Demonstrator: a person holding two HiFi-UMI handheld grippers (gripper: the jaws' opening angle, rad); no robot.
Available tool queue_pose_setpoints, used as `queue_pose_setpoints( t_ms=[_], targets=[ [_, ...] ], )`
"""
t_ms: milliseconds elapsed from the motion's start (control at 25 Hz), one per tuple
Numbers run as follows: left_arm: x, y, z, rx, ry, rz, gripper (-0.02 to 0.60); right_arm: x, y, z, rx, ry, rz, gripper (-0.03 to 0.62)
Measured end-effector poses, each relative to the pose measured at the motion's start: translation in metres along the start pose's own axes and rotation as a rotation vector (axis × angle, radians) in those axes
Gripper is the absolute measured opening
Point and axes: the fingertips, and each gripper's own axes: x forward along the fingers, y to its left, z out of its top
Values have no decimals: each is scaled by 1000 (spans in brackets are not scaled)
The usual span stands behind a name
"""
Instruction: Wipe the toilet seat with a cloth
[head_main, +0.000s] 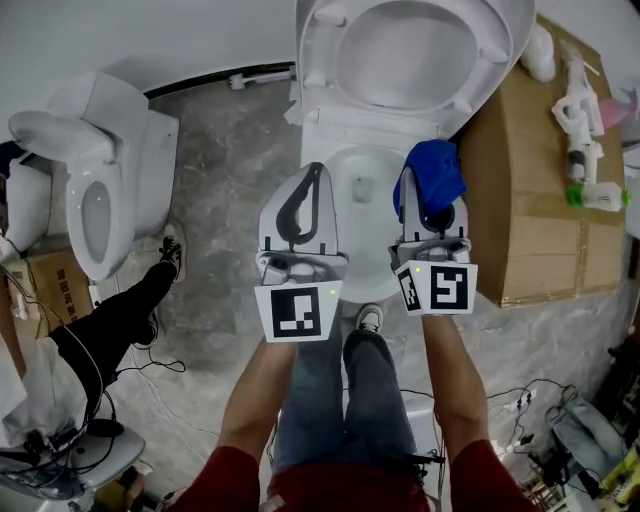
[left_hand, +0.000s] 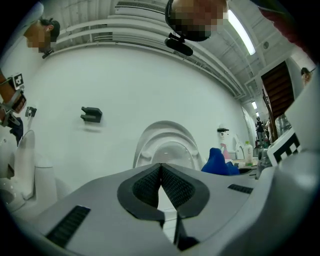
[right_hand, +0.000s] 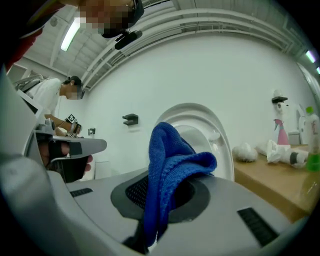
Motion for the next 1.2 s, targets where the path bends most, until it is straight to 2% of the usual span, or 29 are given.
queue_pose_setpoints(
  t_ms=[280, 520, 680, 840, 1040, 1200],
  targets=[
    [33, 23, -105, 7, 17, -17, 15, 68, -30, -113, -10, 35, -60, 59],
    [54, 33, -156, -9, 9, -27, 15, 115, -55, -188, -46, 91, -108, 60],
    [65, 38, -170, -1, 9, -40, 15, 149, -76, -221, -68, 134, -160, 59],
    [73, 44, -174, -2, 6, -38, 15, 168, -81, -230, -67, 140, -195, 60],
    [75, 56, -169, -6, 2, -24, 15, 178, -70, -239, 15, 147, -208, 60],
    [70, 71, -167, -2, 6, -5, 15, 197, -40, -244, 70, 165, -163, 58]
  ],
)
